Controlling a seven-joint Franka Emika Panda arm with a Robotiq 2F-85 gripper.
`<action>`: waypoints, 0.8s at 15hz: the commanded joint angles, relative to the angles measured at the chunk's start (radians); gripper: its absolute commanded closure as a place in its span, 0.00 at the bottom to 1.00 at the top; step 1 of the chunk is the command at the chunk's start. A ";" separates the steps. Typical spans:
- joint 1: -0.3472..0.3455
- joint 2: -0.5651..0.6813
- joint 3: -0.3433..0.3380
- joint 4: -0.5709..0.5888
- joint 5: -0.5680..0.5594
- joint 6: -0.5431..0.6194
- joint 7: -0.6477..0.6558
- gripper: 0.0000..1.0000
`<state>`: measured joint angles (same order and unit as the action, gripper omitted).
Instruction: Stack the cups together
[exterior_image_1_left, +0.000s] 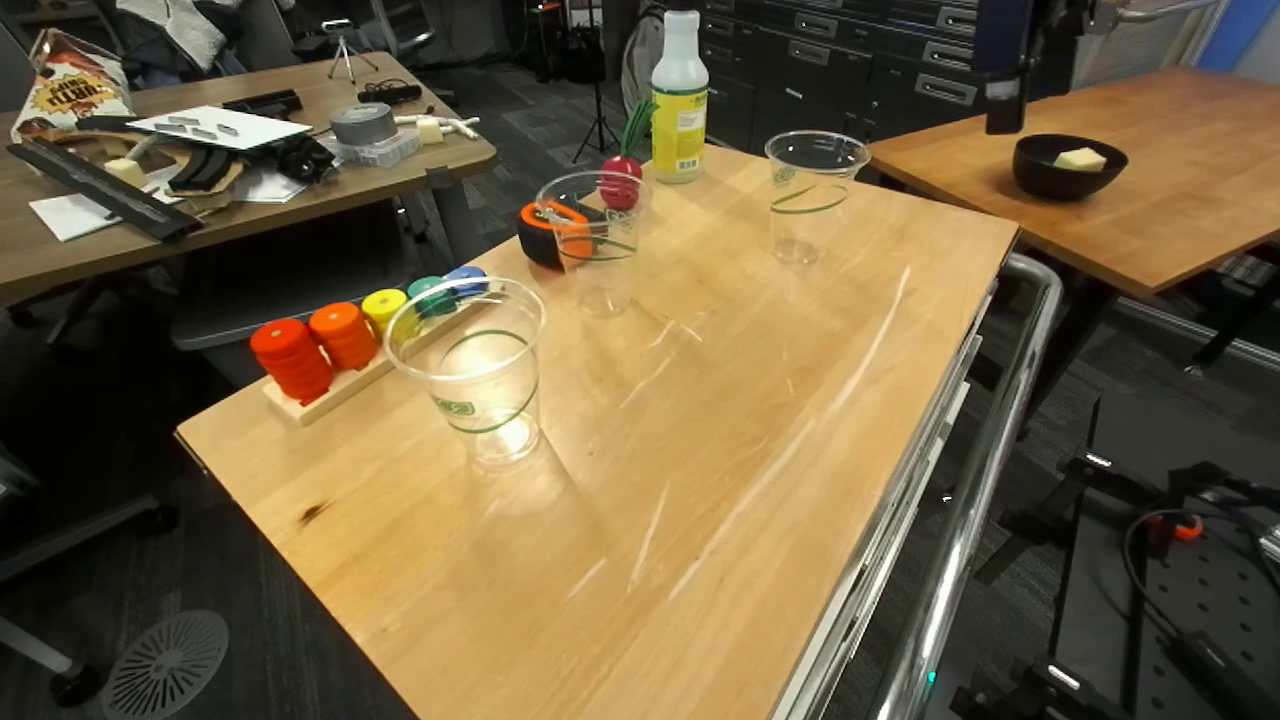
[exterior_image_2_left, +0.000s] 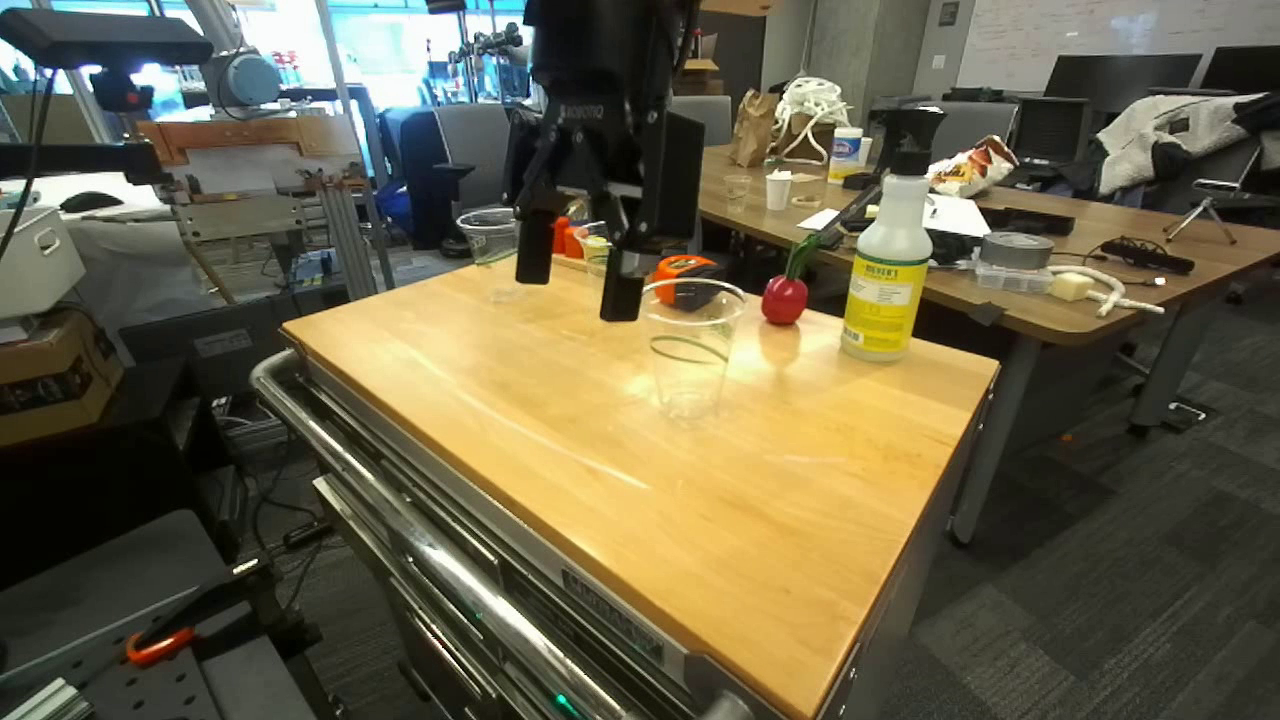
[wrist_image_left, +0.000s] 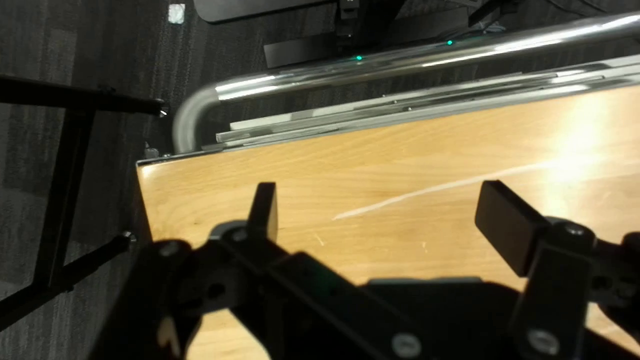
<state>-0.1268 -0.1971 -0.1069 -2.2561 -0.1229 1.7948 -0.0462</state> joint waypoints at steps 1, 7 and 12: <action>-0.003 0.100 -0.029 0.124 0.090 0.019 0.014 0.00; 0.002 0.262 -0.021 0.250 0.099 0.089 0.070 0.00; 0.006 0.386 -0.019 0.336 0.071 0.142 0.121 0.00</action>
<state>-0.1246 0.1151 -0.1274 -2.0027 -0.0425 1.9184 0.0359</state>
